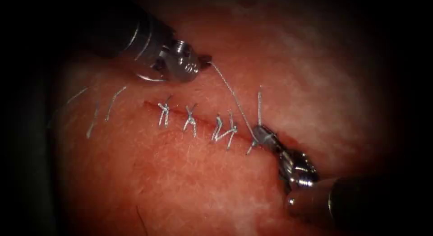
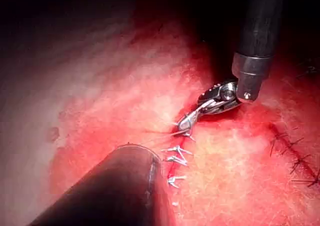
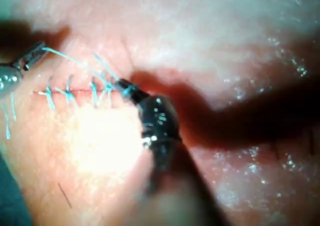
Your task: Wound Closure
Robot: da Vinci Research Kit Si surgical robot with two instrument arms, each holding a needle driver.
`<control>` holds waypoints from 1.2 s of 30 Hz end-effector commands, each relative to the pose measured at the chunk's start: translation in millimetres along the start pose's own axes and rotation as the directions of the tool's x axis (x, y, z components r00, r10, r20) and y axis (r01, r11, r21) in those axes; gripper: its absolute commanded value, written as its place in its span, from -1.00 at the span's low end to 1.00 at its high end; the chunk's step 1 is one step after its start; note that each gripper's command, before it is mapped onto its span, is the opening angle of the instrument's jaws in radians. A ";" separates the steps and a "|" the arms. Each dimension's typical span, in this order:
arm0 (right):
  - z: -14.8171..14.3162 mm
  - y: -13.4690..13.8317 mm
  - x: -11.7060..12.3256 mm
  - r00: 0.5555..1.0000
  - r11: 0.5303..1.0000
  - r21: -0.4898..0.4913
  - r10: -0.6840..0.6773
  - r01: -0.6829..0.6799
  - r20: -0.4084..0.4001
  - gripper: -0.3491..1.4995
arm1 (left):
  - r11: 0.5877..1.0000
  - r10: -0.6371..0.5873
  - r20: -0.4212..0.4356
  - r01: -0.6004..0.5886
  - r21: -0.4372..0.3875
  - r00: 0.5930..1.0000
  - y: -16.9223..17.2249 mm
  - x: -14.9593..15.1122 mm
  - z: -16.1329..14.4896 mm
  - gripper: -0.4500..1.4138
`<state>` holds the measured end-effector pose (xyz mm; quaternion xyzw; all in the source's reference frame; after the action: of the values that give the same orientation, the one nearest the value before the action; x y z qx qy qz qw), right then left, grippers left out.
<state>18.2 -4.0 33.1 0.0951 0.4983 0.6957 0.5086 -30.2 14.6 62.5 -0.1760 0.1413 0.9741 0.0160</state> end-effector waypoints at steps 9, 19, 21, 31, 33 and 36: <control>-2.4 -1.2 -5.2 0.988 0.994 0.102 -0.046 0.031 0.146 -1.00 | 1.000 -0.031 0.022 0.031 -0.002 0.999 -2.3 -1.4 5.5 -1.00; -2.5 -1.4 -5.3 0.805 0.739 0.429 -0.592 0.520 0.044 -1.00 | 0.999 -0.047 0.001 0.047 0.005 0.999 -5.5 -2.0 9.8 -1.00; -2.1 -1.2 -5.0 0.711 0.608 0.492 -0.702 0.623 -0.033 -1.00 | 0.998 -0.054 -0.008 0.055 0.013 0.998 -5.7 -2.1 10.3 -1.00; -1.2 -1.2 -6.8 0.212 -0.132 0.638 -0.876 0.759 -0.434 -1.00 | 0.997 -0.064 -0.027 0.066 0.050 0.998 -6.9 -2.7 11.1 -1.00; -1.3 -1.3 -7.5 0.133 -0.246 0.632 -0.861 0.735 -0.490 -1.00 | 0.997 -0.065 -0.027 0.066 0.050 0.998 -7.1 -2.7 11.2 -1.00; -1.5 -1.4 -7.9 0.091 -0.317 0.648 -0.853 0.692 -0.515 -1.00 | 0.997 -0.065 -0.026 0.066 0.050 0.998 -7.1 -2.7 11.2 -1.00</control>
<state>21.0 -9.9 34.1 0.0133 0.6248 -0.1788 0.7600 -30.4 25.4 71.0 -0.1919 0.1621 0.9666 0.0510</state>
